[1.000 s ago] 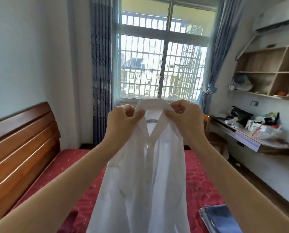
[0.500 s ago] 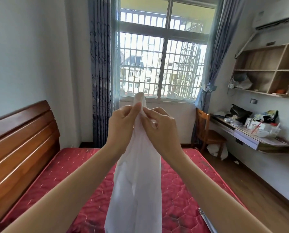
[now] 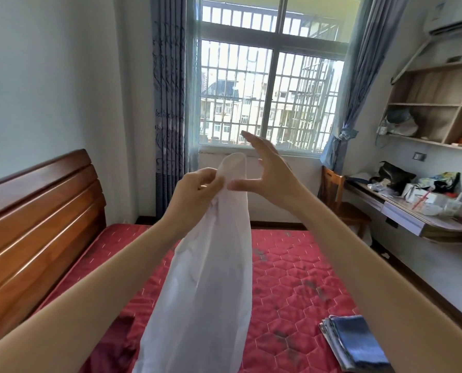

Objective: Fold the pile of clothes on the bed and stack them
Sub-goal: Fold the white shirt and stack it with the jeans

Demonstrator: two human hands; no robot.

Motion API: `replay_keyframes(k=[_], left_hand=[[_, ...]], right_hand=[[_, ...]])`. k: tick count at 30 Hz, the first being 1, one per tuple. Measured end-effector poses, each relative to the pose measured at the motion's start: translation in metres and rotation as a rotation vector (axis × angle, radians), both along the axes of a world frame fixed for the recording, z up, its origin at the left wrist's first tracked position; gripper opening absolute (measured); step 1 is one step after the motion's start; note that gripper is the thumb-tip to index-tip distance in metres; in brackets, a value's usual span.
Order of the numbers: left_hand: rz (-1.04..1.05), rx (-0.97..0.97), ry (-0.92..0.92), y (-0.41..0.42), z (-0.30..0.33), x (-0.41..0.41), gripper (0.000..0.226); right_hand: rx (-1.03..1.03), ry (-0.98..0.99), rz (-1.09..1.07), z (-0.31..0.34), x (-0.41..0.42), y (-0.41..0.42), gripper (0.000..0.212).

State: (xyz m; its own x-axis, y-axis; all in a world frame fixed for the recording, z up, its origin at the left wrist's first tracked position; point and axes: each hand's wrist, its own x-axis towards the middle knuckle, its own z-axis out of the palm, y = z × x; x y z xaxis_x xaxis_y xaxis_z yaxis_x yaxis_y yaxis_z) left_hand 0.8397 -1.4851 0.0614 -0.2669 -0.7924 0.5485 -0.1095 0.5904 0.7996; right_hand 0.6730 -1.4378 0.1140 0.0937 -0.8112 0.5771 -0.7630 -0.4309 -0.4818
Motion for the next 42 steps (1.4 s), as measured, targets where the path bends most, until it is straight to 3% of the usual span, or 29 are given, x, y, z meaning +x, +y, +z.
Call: replay_keyframes(k=[2,5,10,12,14,18,22,25,32,37,42], left_hand=[[0.004,-0.083,-0.089,0.002,0.001,0.002,0.02],[0.031,-0.161,-0.161,0.005,0.001,0.008,0.018],[0.069,-0.205,-0.129,0.014,0.0,0.022,0.009],[0.0,-0.142,-0.098,0.014,-0.007,0.029,0.008],[-0.156,0.036,-0.074,0.01,-0.023,0.04,0.027],[-0.276,0.182,-0.247,-0.002,-0.08,0.064,0.032],[-0.07,0.177,-0.345,-0.009,-0.135,0.07,0.025],[0.106,0.042,-0.377,-0.013,-0.159,0.068,0.039],[0.367,-0.209,-0.407,-0.023,-0.131,0.086,0.022],[0.399,-0.251,-0.336,-0.024,-0.101,0.097,0.02],[0.477,-0.397,-0.244,0.011,-0.128,0.072,0.019]], right_hand=[[0.139,0.126,0.093,0.01,0.002,-0.009,0.084],[0.217,0.231,0.129,0.02,0.008,-0.019,0.042],[0.188,0.17,0.208,0.015,0.013,-0.024,0.038],[0.166,0.073,0.246,0.007,0.011,-0.023,0.035],[0.137,-0.006,0.258,0.002,0.005,-0.021,0.029],[0.076,-0.079,0.192,0.003,-0.013,-0.017,0.022],[0.054,-0.136,0.107,0.002,-0.027,-0.013,0.028],[0.033,-0.102,-0.006,-0.007,-0.035,-0.013,0.033],[0.025,-0.053,-0.183,-0.017,-0.054,-0.008,0.031],[-0.046,-0.112,-0.258,-0.01,-0.053,-0.006,0.035],[-0.056,-0.111,-0.326,-0.008,-0.041,-0.006,0.035]])
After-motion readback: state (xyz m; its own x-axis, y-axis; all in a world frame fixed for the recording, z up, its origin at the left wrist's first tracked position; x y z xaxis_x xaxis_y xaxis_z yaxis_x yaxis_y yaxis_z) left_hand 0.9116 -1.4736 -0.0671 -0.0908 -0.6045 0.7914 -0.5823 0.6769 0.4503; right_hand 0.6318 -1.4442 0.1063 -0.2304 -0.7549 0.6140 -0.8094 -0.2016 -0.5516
